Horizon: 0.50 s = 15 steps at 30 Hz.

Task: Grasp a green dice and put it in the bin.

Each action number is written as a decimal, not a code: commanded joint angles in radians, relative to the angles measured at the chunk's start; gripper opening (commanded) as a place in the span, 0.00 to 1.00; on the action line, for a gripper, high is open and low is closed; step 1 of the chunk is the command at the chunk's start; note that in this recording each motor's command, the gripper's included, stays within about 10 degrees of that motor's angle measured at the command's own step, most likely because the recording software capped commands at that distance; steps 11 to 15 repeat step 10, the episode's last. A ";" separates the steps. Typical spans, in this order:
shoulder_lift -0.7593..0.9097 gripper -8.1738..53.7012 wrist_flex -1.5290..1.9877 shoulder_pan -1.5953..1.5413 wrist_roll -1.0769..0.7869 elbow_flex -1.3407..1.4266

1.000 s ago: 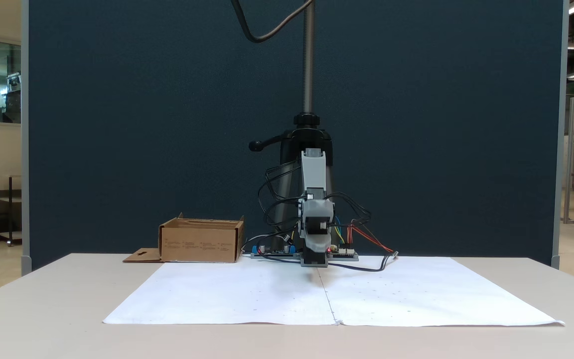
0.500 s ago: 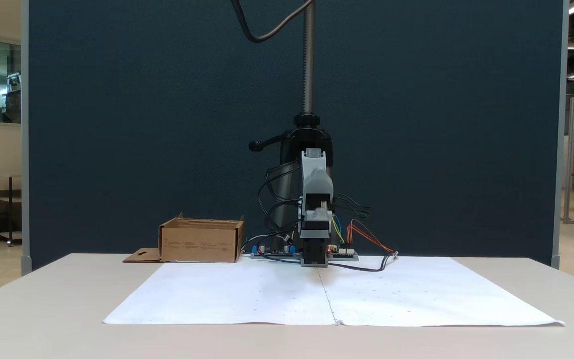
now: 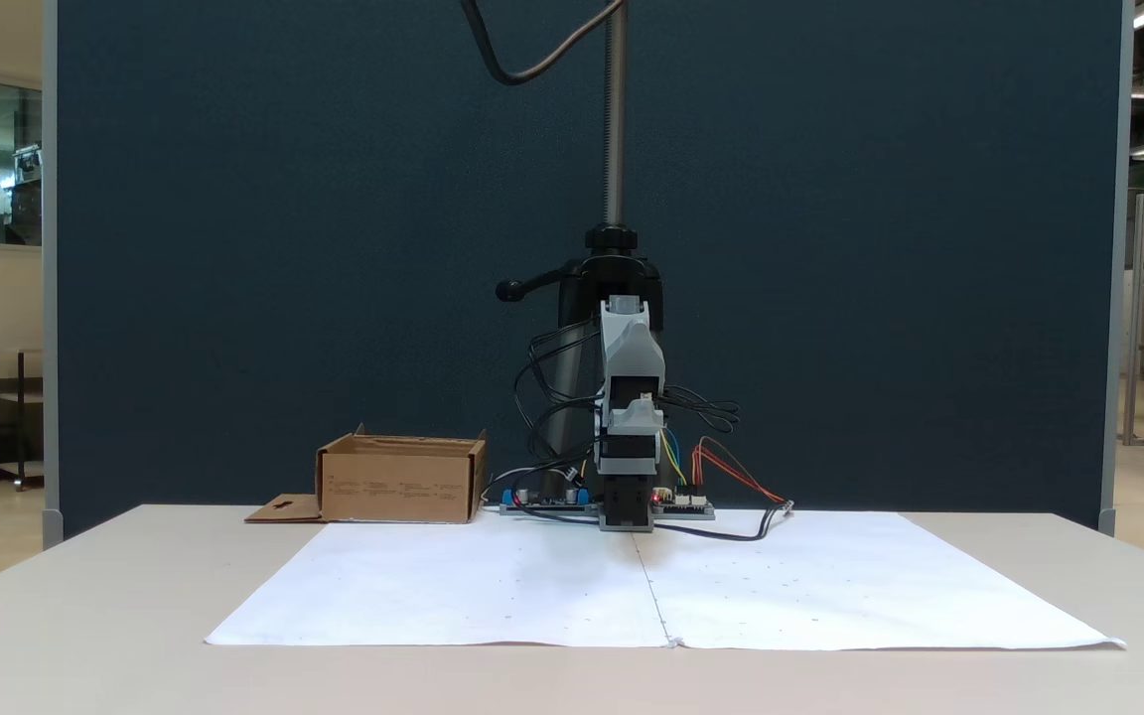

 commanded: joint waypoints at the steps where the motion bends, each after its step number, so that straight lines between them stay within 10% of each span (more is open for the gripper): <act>1: 0.112 0.86 -0.095 0.015 -0.078 0.063; 15: 0.112 0.86 -0.094 0.017 -0.081 0.063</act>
